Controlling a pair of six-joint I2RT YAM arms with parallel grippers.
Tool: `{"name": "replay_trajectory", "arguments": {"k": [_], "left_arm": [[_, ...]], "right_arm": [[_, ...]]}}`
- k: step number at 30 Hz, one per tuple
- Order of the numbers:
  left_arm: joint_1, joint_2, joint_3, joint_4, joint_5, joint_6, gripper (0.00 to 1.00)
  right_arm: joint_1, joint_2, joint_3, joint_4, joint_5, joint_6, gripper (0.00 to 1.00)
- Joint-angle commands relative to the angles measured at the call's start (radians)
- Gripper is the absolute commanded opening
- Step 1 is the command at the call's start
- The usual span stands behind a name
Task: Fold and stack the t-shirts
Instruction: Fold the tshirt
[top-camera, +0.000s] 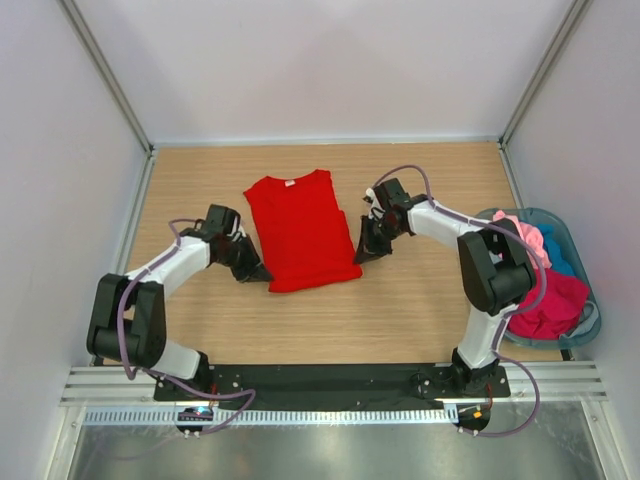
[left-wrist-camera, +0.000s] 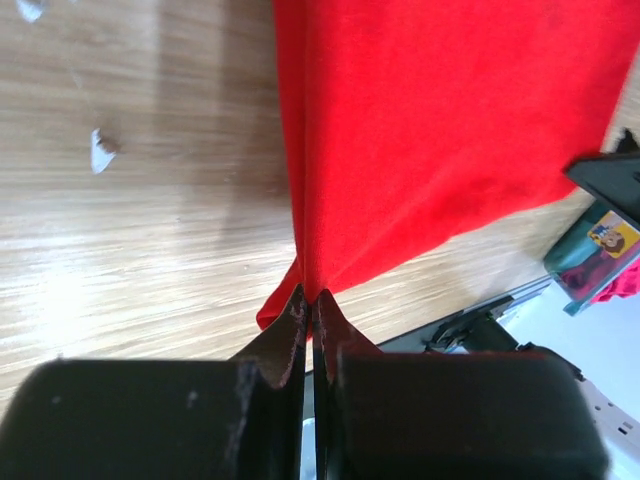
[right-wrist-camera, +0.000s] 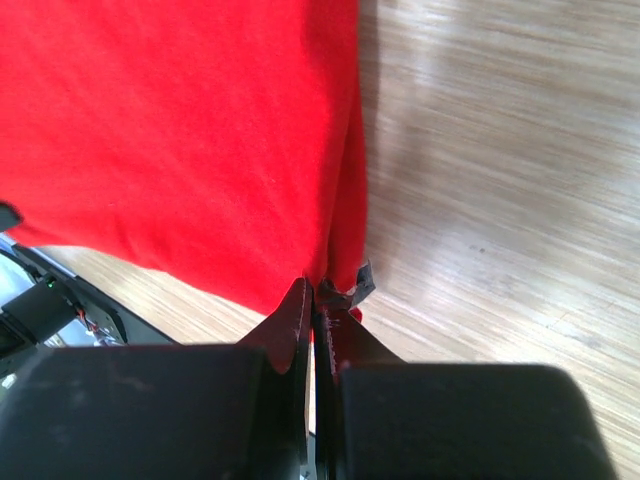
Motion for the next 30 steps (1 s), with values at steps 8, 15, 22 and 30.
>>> {"name": "replay_trajectory", "arguments": {"k": [8,15,22,30], "left_arm": [[-0.015,0.028,-0.051,-0.084,-0.026,-0.007,0.0],[-0.029,0.023,-0.096,-0.097,-0.044,-0.004,0.0],[-0.032,0.06,-0.12,-0.1,-0.058,0.002,0.13],[-0.041,0.023,-0.083,-0.13,-0.05,-0.007,0.33]], "right_arm": [[-0.001,-0.146,-0.163,0.174,-0.038,0.032,0.01],[0.001,-0.121,-0.208,0.187,-0.032,0.055,0.01],[0.001,-0.104,-0.202,0.139,0.008,0.067,0.06],[-0.001,-0.127,-0.124,0.004,0.024,0.049,0.43]]}}
